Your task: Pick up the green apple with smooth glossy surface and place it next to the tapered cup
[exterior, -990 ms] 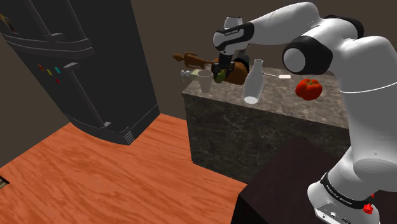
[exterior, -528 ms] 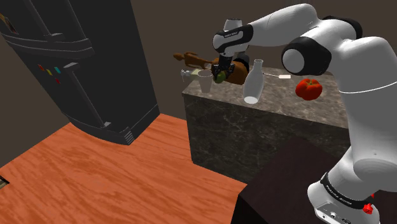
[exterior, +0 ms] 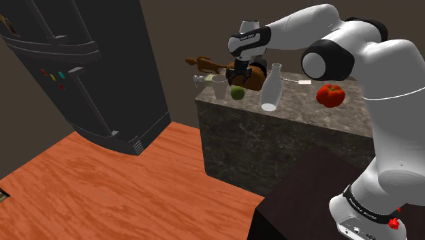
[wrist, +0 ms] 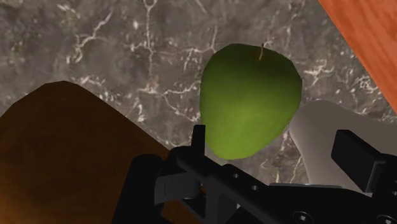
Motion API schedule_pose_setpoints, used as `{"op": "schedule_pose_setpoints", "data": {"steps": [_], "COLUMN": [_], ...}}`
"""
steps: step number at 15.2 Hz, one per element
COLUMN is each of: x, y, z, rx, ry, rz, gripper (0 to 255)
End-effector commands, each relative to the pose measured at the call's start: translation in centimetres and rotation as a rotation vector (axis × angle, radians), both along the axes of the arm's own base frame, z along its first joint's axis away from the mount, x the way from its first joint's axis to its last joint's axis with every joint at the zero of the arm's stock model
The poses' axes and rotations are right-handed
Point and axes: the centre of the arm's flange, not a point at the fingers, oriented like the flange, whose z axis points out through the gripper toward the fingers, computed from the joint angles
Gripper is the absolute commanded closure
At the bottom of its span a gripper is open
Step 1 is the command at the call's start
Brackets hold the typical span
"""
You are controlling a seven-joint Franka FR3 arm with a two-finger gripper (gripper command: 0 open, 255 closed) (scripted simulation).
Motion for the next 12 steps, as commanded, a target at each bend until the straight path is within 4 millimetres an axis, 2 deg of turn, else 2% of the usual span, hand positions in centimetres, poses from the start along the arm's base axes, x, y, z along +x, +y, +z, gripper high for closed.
{"op": "schedule_pose_setpoints", "data": {"steps": [1, 4, 12], "x": [-0.2, -0.7, -0.7], "y": [-0.1, -0.3, -0.3], "z": [1.3, 4.9, 4.9], "rx": [0.0, 0.0, 0.0], "ry": [0.0, 0.0, 0.0], "rz": [0.0, 0.0, 0.0], "gripper": [0, 0, 0]}}
